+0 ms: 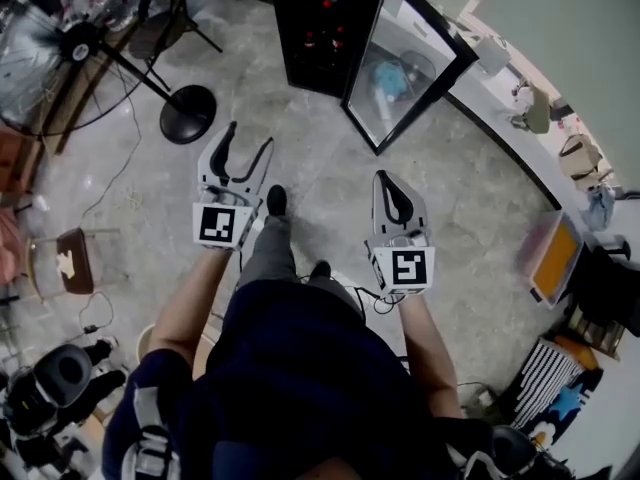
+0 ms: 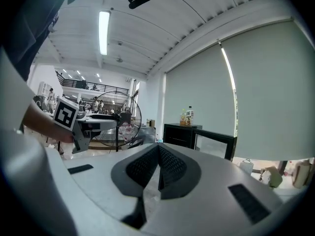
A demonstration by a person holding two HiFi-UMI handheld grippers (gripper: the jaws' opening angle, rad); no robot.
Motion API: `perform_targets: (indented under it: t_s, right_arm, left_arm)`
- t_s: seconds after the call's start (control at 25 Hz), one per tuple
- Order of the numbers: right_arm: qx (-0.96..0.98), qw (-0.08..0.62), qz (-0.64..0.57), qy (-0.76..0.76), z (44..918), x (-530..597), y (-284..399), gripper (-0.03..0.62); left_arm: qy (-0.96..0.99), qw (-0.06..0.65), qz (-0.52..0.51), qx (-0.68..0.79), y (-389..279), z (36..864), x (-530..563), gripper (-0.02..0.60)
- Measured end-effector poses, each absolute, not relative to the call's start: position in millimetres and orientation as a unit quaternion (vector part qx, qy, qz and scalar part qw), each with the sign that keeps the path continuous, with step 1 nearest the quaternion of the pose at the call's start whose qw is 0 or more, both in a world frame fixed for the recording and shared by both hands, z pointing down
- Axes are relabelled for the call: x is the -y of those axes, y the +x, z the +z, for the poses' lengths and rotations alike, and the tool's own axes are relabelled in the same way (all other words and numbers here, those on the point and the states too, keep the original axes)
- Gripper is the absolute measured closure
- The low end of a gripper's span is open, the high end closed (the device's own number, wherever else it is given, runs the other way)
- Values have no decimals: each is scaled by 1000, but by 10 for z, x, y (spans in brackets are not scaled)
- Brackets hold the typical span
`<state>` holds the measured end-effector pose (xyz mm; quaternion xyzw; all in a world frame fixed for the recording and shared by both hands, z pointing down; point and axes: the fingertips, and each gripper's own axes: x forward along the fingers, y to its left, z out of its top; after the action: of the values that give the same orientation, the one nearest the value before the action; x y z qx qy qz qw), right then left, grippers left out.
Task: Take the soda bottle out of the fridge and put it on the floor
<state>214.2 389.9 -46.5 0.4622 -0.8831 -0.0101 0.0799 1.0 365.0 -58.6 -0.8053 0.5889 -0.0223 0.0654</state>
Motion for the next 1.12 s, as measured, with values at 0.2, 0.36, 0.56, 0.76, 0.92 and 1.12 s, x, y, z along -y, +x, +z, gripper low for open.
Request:
perform_targets:
  t_s: [0.2, 0.36, 0.56, 0.76, 0.92, 1.12]
  right_arm:
    - [874, 84, -15, 478, -295, -3233, 1752, 576]
    - [866, 85, -13, 493, -191, -2440, 1280, 576]
    - [853, 102, 1, 512, -62, -1524, 788, 576]
    - [843, 111, 5, 527, 99, -976, 646, 576]
    - [844, 119, 5, 522, 274, -631, 656, 576]
    - [855, 120, 10, 505, 503, -301, 654, 576]
  left_arm:
    - [-818, 67, -4, -572, -314, -391, -2899, 314]
    - [-836, 63, -6, -545, -618, -234, -2090, 314]
    - [-856, 45, -14, -514, -927, -101, -1148, 314]
    - [-867, 38, -29, -496, -992, 136, -522, 314]
    - [-867, 34, -35, -497, -927, 384, -130, 314]
    - [-861, 29, -47, -506, -778, 751, 274, 314]
